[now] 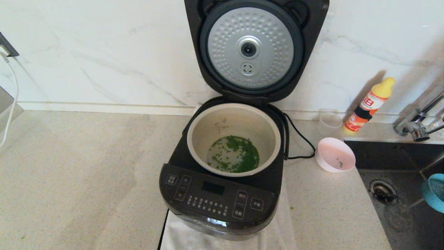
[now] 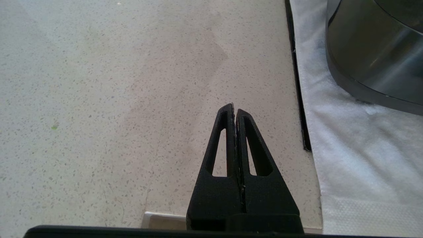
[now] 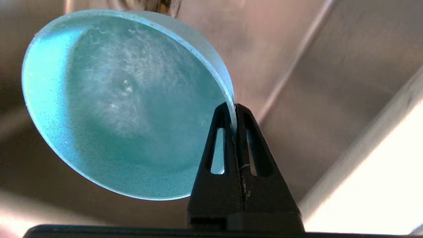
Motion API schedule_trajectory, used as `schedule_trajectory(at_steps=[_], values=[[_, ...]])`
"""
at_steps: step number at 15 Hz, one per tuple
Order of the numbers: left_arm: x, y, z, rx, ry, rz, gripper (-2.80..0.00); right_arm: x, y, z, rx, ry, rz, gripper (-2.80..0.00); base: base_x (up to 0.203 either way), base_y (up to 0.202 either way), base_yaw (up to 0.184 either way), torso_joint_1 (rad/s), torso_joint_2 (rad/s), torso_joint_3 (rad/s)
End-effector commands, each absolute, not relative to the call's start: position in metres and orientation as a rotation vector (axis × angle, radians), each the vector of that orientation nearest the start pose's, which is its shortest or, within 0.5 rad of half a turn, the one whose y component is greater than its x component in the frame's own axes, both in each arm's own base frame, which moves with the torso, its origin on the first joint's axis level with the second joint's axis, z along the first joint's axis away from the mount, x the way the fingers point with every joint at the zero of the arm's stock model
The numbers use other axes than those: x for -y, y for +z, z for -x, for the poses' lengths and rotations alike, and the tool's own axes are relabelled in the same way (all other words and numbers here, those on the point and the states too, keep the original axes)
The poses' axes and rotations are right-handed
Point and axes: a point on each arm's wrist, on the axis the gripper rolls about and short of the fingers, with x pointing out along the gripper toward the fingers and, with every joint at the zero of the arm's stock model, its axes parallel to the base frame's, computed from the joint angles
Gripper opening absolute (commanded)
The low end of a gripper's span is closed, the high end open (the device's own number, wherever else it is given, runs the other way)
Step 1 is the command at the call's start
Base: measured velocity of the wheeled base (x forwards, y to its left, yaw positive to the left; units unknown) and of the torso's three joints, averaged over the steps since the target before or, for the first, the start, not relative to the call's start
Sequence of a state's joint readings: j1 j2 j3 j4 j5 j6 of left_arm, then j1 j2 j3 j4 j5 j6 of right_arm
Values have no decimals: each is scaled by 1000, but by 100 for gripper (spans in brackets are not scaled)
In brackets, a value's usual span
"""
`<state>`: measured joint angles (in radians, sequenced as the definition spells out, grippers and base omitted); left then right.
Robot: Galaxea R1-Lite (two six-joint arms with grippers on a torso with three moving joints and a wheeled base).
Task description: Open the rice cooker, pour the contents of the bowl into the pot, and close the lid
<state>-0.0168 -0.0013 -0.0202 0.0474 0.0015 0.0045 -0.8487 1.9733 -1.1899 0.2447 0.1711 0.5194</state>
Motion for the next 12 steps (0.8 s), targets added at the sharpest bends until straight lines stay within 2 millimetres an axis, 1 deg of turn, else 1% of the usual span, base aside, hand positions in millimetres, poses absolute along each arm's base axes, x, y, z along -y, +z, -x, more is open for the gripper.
schedule_trajectory(at_steps=[1,3,4,7,8,11,12], values=[[0,76,24,-27,-15,-5,-280,222,138,-225,-755,-794,-920,-280,0,0,0,0,0,0],[0,76,24,-28,-15,-5,-280,196,144,-223,-783,-736,-879,-280,0,0,0,0,0,0],[0,77,24,-26,-15,-5,-280,185,151,-221,-787,-712,-863,-280,0,0,0,0,0,0],[0,77,24,-26,-15,-5,-280,145,174,-216,-844,-615,-807,-280,0,0,0,0,0,0],[0,76,24,-28,-15,-5,-280,135,182,-212,-852,-584,-779,-280,0,0,0,0,0,0],[0,76,24,-28,-15,-5,-280,91,206,-200,-930,-431,-651,-280,0,0,0,0,0,0],[0,76,24,-27,-15,-5,-280,80,213,-197,-960,-387,-619,-280,0,0,0,0,0,0]])
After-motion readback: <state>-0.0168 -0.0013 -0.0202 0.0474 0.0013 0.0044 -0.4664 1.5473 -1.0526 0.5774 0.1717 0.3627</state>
